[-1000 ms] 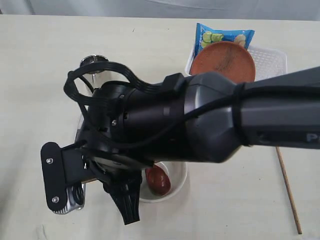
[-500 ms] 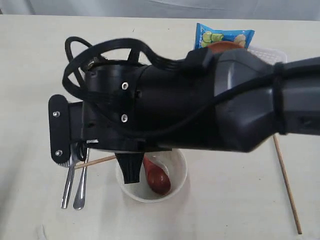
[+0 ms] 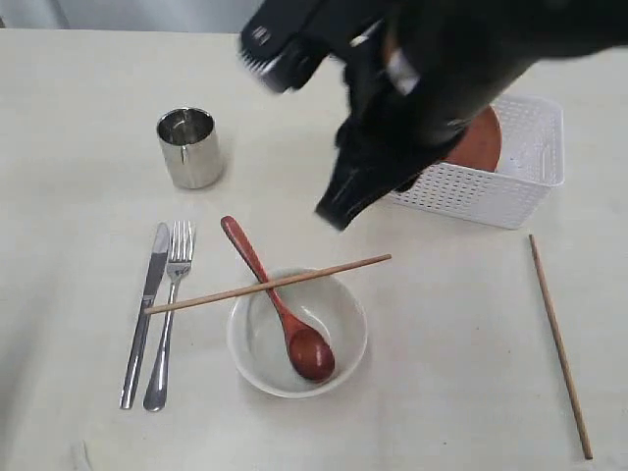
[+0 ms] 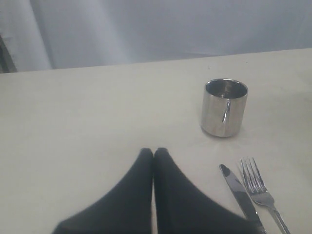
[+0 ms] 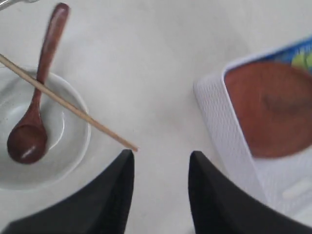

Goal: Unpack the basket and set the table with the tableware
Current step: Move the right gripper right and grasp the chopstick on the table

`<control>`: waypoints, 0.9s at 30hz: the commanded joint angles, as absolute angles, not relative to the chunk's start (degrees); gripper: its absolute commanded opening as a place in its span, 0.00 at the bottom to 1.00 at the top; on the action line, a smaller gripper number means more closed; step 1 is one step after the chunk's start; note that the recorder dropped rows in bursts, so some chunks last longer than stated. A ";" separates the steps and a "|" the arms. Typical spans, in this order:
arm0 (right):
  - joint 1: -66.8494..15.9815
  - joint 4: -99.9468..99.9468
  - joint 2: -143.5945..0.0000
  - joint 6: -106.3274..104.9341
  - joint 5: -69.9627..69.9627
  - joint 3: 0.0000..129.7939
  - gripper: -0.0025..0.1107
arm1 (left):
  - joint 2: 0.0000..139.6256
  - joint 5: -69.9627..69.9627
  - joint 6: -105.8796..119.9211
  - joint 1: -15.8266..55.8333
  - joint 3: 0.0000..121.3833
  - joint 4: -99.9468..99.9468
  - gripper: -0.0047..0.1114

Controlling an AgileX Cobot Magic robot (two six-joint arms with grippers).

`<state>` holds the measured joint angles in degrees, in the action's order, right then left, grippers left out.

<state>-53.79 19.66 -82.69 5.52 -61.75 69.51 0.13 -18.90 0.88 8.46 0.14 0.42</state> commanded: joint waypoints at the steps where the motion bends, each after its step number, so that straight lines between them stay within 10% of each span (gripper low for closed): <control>1: -39.69 7.23 -78.32 6.45 -69.96 69.73 0.34 | 0.00 -18.41 0.62 8.80 0.00 0.41 0.04; 13: -13.68 3.93 -78.68 6.22 -65.84 48.16 0.34 | 0.00 -18.41 0.62 8.80 0.00 0.41 0.04; 27: -12.74 2.24 -93.57 6.20 -41.96 39.14 0.34 | 0.00 -18.41 0.62 8.80 0.00 0.41 0.04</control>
